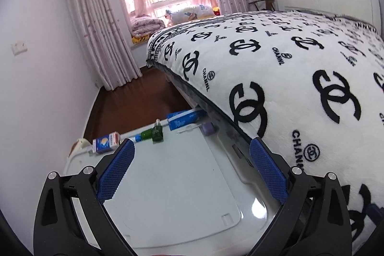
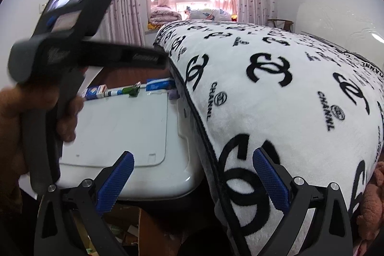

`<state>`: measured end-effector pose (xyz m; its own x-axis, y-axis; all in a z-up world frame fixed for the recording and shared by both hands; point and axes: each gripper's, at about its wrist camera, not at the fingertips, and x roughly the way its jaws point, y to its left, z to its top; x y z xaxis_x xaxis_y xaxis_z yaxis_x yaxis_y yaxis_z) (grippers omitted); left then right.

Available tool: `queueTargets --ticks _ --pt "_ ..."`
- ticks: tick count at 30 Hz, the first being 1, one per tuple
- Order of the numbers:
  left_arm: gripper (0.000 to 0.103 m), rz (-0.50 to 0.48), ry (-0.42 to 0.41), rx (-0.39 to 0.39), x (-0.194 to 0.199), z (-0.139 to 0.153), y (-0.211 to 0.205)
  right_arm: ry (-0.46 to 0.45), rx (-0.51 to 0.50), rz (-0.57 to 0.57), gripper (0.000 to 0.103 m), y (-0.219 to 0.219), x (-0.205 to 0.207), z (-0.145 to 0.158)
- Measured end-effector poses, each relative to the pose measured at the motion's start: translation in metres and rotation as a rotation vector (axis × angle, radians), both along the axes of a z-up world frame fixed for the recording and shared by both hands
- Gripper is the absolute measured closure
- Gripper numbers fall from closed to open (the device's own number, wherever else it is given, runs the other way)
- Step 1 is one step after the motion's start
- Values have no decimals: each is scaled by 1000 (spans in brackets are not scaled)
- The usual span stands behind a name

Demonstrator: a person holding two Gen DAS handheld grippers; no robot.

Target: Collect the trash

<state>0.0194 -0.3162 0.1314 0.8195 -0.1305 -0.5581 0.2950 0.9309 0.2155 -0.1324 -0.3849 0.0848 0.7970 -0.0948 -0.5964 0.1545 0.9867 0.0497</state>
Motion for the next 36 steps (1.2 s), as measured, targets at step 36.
queueTargets --ticks 36 --pt "9 390 83 -182 -19 -11 276 -104 -259 129 5 185 117 58"
